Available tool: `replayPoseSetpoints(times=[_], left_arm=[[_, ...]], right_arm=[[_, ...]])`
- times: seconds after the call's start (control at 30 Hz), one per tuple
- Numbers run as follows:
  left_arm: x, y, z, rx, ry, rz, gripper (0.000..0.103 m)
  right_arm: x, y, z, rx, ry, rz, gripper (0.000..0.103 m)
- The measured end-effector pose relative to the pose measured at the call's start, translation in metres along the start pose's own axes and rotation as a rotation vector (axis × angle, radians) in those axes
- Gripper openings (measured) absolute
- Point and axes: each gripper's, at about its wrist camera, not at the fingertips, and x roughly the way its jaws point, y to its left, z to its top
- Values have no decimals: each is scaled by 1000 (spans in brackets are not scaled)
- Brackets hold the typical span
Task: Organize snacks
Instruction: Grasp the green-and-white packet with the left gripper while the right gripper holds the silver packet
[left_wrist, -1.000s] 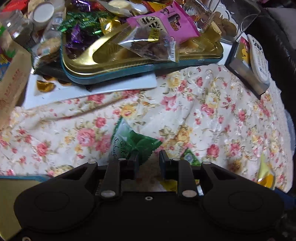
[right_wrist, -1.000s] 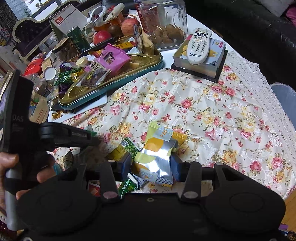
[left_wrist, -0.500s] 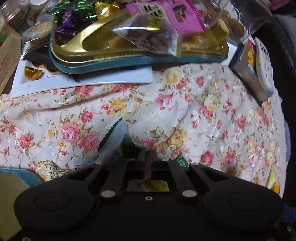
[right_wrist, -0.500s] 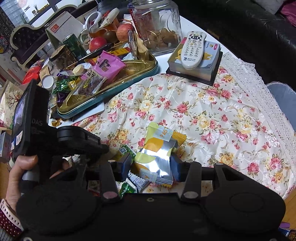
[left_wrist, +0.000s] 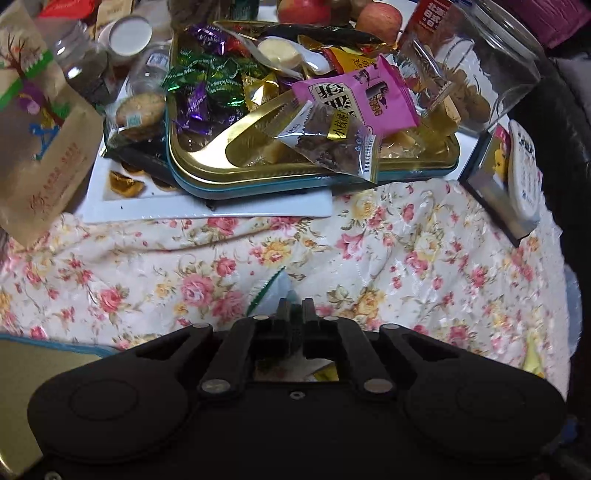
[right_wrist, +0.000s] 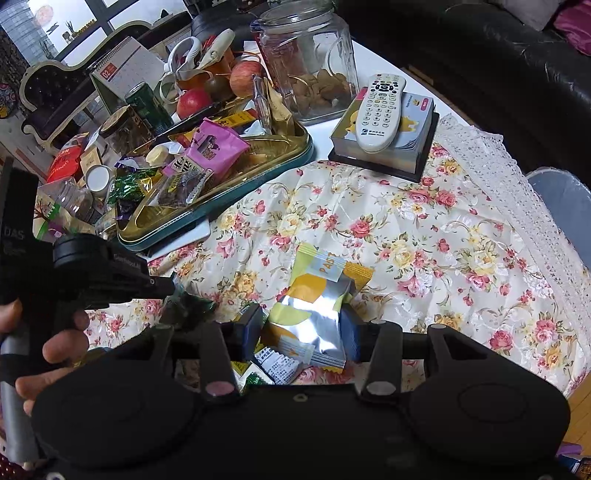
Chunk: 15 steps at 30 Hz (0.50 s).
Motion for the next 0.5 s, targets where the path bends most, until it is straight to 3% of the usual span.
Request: replayPoseSetpoints(times=[0.13,0.4,0.5], left_arm=[[13,5,-2,15,43,-8,16],[2,12,5,-36,-12,9,19],[3,15,3,-53,-18,41,34]], right_arm=[[1,0,-3,-5,9,0,47],[2,-4,1,11,12,-1,47],[1,-4,2,12,6,1,47]])
